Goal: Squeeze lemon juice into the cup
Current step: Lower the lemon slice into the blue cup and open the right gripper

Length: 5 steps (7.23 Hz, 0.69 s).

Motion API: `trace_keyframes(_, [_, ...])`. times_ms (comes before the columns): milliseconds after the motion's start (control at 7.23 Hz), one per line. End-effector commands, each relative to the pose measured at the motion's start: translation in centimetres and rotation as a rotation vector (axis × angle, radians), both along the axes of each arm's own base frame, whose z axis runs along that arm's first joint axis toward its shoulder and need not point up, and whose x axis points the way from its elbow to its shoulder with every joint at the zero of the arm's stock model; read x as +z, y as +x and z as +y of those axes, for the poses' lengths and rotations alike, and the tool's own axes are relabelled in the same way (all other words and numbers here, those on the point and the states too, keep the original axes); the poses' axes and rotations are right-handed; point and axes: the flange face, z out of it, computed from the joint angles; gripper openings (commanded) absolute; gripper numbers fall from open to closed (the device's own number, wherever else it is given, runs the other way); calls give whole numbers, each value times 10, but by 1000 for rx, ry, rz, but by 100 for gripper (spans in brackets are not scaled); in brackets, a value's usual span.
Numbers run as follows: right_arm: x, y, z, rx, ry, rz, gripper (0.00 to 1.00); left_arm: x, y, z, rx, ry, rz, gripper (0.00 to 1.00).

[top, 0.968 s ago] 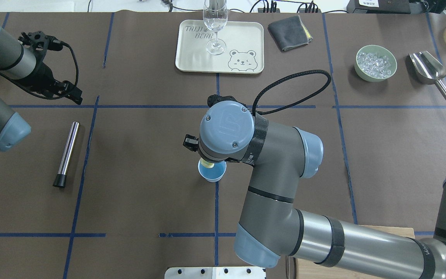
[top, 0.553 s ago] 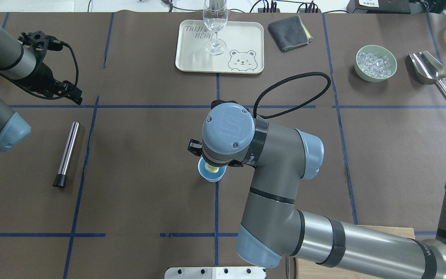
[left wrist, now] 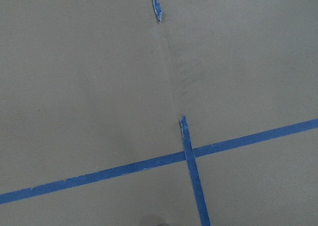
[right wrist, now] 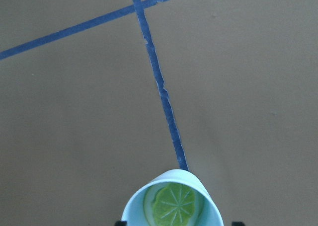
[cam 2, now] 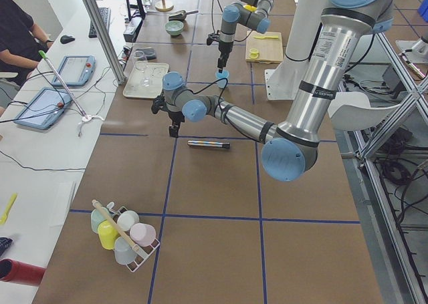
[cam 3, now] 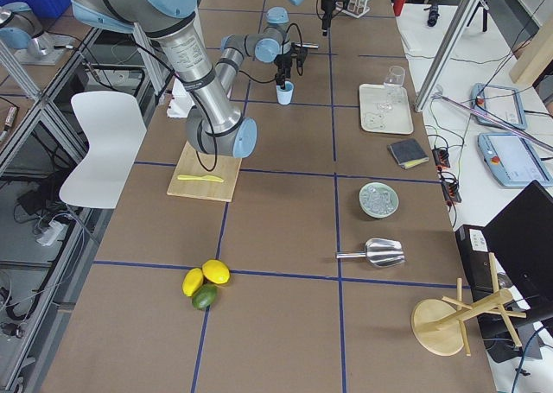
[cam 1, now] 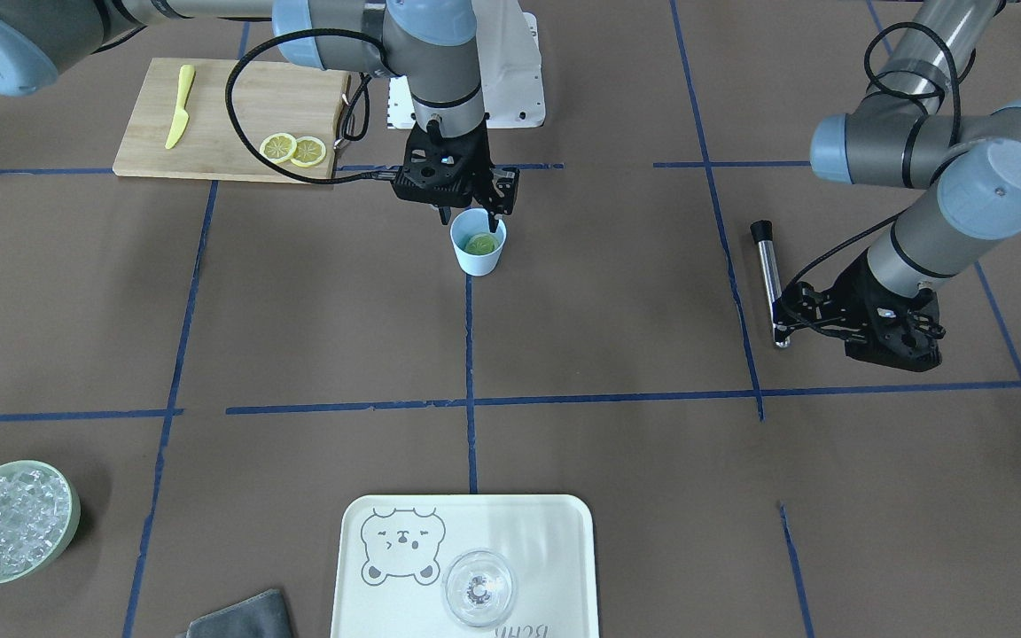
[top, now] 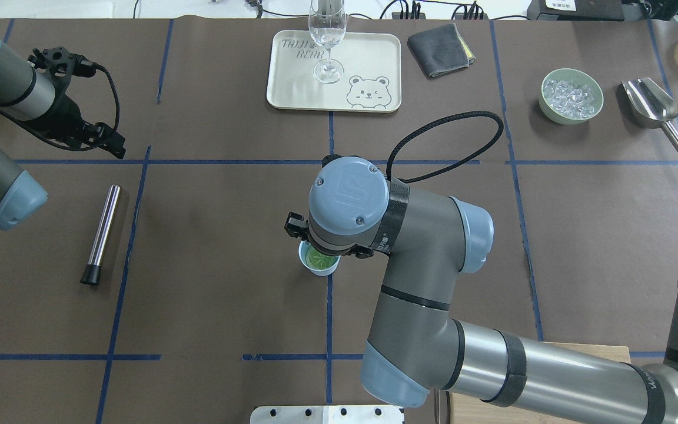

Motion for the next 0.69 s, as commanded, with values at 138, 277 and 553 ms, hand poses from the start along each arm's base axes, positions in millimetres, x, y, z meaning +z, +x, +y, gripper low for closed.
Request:
trace_keyframes(138, [-7, 5, 3, -18, -6, -20, 100, 1, 0, 0, -1, 0, -2, 100])
trace_keyframes(277, [-8, 28, -11, -15, -24, -29, 100, 0, 5, 0, 1, -5, -1, 100])
trace_keyframes(553, [5, 81, -29, -17, -6, 11, 100, 18, 16, 1, 14, -38, -26, 100])
